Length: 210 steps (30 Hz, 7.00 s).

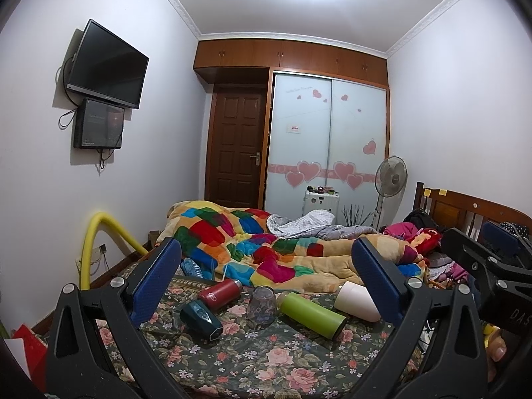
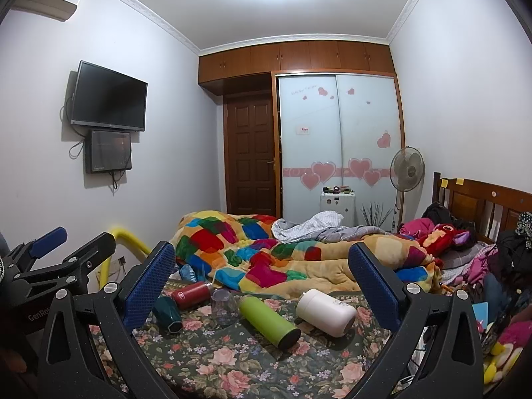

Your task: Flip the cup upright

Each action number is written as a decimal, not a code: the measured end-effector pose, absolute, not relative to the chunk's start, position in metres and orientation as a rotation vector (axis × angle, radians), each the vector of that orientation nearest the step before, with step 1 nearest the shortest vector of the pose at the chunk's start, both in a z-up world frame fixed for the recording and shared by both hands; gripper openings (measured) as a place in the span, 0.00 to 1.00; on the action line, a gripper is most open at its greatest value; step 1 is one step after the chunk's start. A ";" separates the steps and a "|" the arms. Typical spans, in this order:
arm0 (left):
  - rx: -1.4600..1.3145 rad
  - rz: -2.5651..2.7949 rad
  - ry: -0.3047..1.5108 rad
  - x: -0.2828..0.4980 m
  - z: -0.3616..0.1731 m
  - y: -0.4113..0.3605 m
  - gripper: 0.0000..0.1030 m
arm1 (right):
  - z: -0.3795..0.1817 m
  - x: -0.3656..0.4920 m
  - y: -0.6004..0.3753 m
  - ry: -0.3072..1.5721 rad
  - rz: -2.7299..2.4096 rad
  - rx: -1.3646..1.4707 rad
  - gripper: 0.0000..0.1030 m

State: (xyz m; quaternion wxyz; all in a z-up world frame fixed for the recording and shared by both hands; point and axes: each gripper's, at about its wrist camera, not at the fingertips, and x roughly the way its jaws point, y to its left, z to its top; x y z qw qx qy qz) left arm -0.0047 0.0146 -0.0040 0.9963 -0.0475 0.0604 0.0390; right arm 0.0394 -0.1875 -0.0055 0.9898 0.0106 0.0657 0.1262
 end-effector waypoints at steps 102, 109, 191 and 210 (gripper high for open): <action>-0.116 0.194 0.650 0.156 -0.167 0.049 0.95 | -0.218 0.320 -0.130 1.203 0.577 -0.388 0.61; -0.117 0.187 0.615 0.142 -0.148 0.044 0.95 | -0.183 0.297 -0.138 1.127 0.583 -0.368 0.61; -0.303 0.029 1.167 0.220 -0.263 -0.003 0.61 | -0.168 0.171 -0.205 0.878 0.518 -0.134 0.68; -0.086 -0.044 0.820 0.193 -0.156 -0.051 0.61 | -0.152 0.167 -0.224 0.818 0.476 -0.105 0.68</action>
